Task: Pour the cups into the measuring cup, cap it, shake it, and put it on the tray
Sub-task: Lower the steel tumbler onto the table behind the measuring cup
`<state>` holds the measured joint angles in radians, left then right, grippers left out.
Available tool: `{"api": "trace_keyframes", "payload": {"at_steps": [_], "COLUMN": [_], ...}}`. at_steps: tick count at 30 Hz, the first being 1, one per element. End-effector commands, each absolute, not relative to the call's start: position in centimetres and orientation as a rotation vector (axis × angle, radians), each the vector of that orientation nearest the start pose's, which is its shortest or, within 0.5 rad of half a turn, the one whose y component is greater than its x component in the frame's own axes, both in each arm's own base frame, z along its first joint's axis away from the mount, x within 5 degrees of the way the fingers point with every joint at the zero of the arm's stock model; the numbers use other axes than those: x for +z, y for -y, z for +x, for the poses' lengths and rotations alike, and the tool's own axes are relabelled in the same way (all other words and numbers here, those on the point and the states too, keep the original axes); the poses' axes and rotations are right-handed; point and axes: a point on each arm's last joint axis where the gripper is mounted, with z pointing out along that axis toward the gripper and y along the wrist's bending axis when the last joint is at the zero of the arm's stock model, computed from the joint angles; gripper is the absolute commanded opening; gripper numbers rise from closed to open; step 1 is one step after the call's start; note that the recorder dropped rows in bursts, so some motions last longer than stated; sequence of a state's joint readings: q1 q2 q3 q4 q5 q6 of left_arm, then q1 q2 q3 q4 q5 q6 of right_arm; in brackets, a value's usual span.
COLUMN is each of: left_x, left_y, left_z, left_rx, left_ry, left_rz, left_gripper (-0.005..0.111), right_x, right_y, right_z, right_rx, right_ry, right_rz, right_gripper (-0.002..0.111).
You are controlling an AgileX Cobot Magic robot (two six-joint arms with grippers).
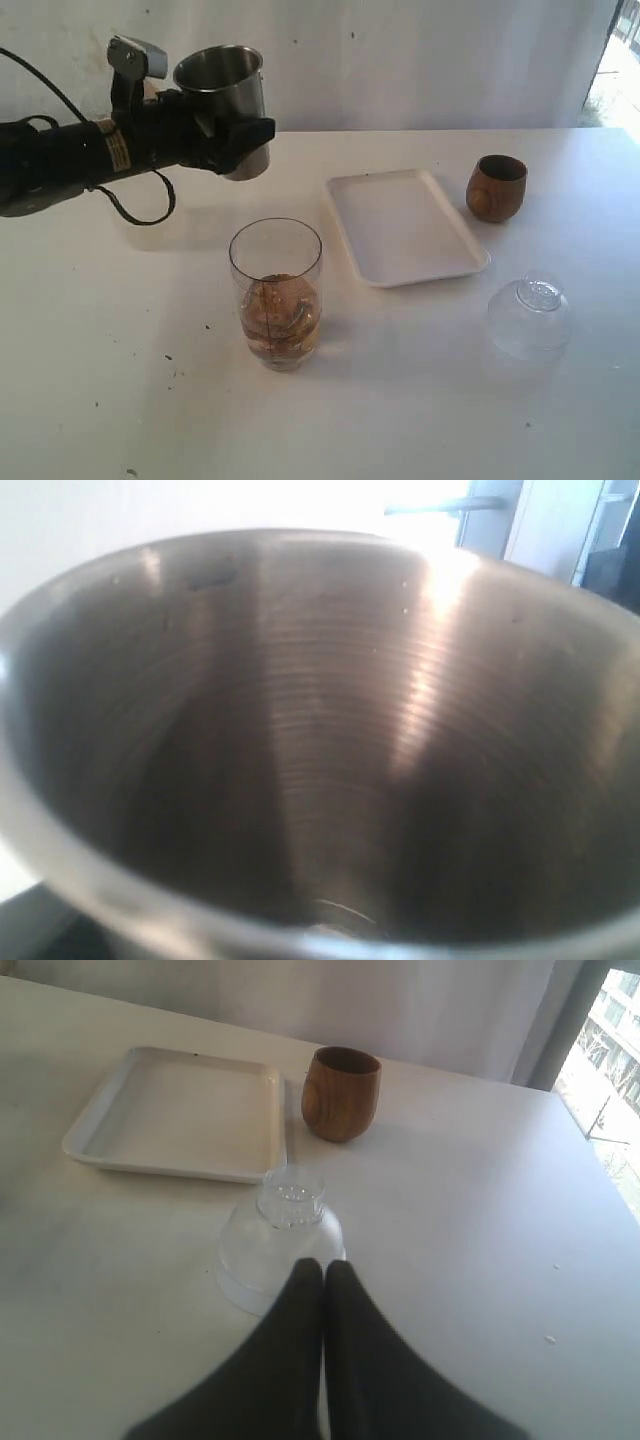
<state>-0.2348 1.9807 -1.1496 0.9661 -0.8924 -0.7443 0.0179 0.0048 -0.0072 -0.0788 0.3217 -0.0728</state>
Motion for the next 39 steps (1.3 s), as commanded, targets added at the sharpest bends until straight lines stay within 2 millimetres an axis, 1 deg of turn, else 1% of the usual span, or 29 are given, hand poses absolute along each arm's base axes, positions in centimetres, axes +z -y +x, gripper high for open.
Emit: {"api": "trace_keyframes", "payload": {"at_steps": [1,4,6,12,17,26,29,32,36,39], "left_x": [19.6,19.2,18.9,17.9,15.9,13.5,13.2,13.0,13.1,12.5], "left_y": [16.7,17.5,17.8,17.5,17.6,18.1,18.7,19.8,19.3,19.1], "left_z": [38.1,37.7,37.8,38.6,38.8,38.7,38.4,38.0,38.6,38.9], "left_rx": [-0.791,-0.785,-0.782,-0.747,-0.772,-0.792,-0.772,-0.724,-0.687,-0.631], "left_ry": [-1.558,-1.556,-1.570,-1.605,-1.633,-1.631,-1.623,-1.602,-1.638,-1.686], "left_rz": [0.770,0.807,0.785,0.687,0.682,0.720,0.763,0.819,0.707,0.711], "left_gripper": [0.000,0.000,0.000,0.000,0.000,0.000,0.000,0.000,0.000,0.000], "right_x": [18.5,18.5,18.5,18.5,18.5,18.5,18.5,18.5,18.5,18.5], "right_y": [0.2,0.2,0.2,0.2,0.2,0.2,0.2,0.2,0.2,0.2], "right_z": [5.4,5.4,5.4,5.4,5.4,5.4,5.4,5.4,5.4,5.4], "right_rx": [-0.118,-0.118,-0.116,-0.116,-0.116,-0.116,-0.116,-0.116,-0.116,-0.116], "right_ry": [-1.794,-1.794,-1.794,-1.794,-1.794,-1.794,-1.794,-1.794,-1.794,-1.794], "right_rz": [-0.123,-0.123,-0.121,-0.121,-0.121,-0.121,-0.121,-0.121,-0.121,-0.121], "right_gripper": [0.000,0.000,0.000,0.000,0.000,0.000,0.000,0.000,0.000,0.000]}}
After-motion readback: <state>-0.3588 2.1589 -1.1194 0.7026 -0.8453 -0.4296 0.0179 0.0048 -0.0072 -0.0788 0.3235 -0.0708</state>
